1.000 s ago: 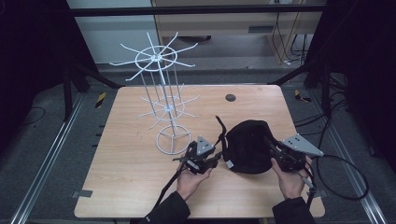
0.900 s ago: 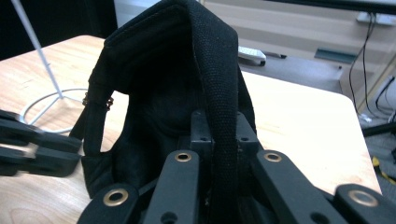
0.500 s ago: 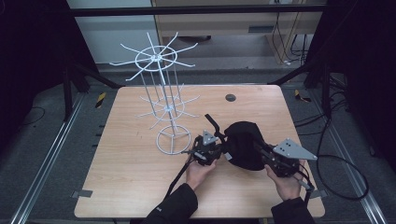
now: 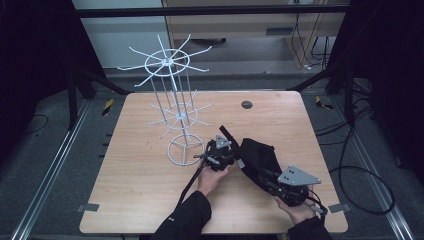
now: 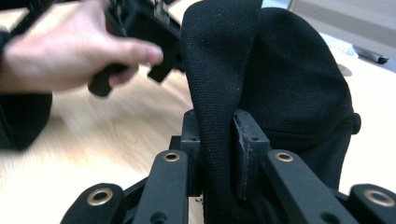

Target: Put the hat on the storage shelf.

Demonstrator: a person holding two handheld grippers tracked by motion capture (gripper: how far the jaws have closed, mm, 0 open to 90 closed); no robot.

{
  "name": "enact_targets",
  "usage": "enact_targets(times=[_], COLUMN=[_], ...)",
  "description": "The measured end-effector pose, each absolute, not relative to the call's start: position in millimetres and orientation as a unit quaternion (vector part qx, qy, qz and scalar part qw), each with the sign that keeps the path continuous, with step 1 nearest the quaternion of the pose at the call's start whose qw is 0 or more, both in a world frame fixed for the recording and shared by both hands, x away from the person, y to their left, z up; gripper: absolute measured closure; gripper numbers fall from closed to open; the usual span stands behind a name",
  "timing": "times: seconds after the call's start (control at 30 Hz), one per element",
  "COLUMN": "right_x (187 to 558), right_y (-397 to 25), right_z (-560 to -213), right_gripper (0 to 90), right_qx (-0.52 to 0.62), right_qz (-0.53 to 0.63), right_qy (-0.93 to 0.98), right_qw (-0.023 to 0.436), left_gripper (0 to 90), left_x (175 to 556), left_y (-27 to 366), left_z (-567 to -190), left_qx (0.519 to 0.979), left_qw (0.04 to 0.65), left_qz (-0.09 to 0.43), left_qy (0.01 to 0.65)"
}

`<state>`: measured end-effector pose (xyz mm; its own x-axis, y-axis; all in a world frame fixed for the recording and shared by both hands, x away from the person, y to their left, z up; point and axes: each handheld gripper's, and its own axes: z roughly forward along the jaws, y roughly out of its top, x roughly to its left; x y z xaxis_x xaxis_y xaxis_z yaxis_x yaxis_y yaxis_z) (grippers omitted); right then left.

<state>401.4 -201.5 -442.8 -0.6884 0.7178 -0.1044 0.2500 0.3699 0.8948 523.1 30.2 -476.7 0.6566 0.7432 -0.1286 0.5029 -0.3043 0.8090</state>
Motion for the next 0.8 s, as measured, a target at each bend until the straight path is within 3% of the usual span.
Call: enact_targets(times=[0.23, 0.43, 0.6, 0.8], right_x=[400, 398, 396, 394], right_y=[-191, -186, -182, -180], right_z=[-453, -456, -457, -458], right_gripper=[76.3, 74.2, 71.4, 68.2], right_qx=[0.294, 0.287, 0.289, 0.29], right_qz=[0.441, 0.432, 0.435, 0.437], right_qy=[0.811, 0.817, 0.817, 0.817], right_qw=[0.248, 0.251, 0.246, 0.238], left_gripper=[61.6, 54.2, 46.1, 37.5], left_x=[503, 466, 460, 473], left_y=[66, 79, 67, 42], left_z=[-455, -424, -395, -395], left_qx=[0.81, 0.811, 0.798, 0.805], left_qw=[0.404, 0.43, 0.469, 0.466], left_qz=[0.122, 0.128, 0.125, 0.107], left_qy=[0.406, 0.376, 0.356, 0.352])
